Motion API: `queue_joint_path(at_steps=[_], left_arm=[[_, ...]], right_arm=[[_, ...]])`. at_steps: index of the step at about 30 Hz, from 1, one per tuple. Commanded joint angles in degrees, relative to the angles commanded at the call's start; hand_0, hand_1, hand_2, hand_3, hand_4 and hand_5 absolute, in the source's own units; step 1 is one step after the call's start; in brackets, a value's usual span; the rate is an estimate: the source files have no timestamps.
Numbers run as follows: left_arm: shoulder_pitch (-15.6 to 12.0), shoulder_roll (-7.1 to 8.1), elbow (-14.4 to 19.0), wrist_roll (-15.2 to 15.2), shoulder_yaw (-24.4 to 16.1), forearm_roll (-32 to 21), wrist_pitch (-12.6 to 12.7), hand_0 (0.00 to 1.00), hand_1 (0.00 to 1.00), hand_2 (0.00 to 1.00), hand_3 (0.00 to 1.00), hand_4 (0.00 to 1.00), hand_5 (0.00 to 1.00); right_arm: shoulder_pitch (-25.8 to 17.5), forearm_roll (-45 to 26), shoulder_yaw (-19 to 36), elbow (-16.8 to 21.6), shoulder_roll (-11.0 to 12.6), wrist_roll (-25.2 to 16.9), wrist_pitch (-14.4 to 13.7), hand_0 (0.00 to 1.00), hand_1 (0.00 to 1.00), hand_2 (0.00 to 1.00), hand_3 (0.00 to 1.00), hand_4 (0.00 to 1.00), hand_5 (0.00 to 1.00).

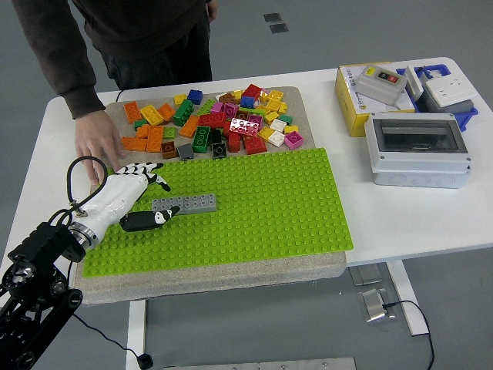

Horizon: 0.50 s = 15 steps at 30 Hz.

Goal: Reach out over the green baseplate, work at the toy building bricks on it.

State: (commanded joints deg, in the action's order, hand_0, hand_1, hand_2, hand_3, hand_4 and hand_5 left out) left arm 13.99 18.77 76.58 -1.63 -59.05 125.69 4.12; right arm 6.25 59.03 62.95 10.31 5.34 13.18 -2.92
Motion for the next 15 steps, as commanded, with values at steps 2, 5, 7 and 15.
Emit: queue_joint_path(at_steps=[2,5,7,15], left_arm=[[0.24,-0.16,-0.82,-0.08,0.45,0.08,0.26,0.998,0.994,0.974,0.608,0.747,0.640],[0.83,-0.76,-3.18,-0.57,0.90,0.24,0.86,0.998,0.993,0.974,0.612,0.743,0.647],[1.20,-1.15,-4.83,-1.23,1.03,0.31,1.42,0.998,0.993,0.974,0.612,0.743,0.647],[1.86,-2.53,-10.16,-3.06,0.80,0.38,2.88,0.998,0.986,0.968,0.612,0.738,0.652]], right_arm=[[0.00,-0.03,-0.01,0.00,-0.01,0.00,-0.01,0.646,0.638,0.663,0.580,0.361,0.797],[0.03,-0.05,-0.01,0.00,-0.06,-0.01,-0.03,0.643,0.638,0.663,0.580,0.361,0.796],[0.05,-0.05,0.01,0.00,-0.09,-0.01,-0.04,0.643,0.638,0.663,0.580,0.361,0.796],[0.08,-0.19,0.04,0.00,-0.22,-0.09,-0.12,0.645,0.638,0.663,0.580,0.361,0.797]])
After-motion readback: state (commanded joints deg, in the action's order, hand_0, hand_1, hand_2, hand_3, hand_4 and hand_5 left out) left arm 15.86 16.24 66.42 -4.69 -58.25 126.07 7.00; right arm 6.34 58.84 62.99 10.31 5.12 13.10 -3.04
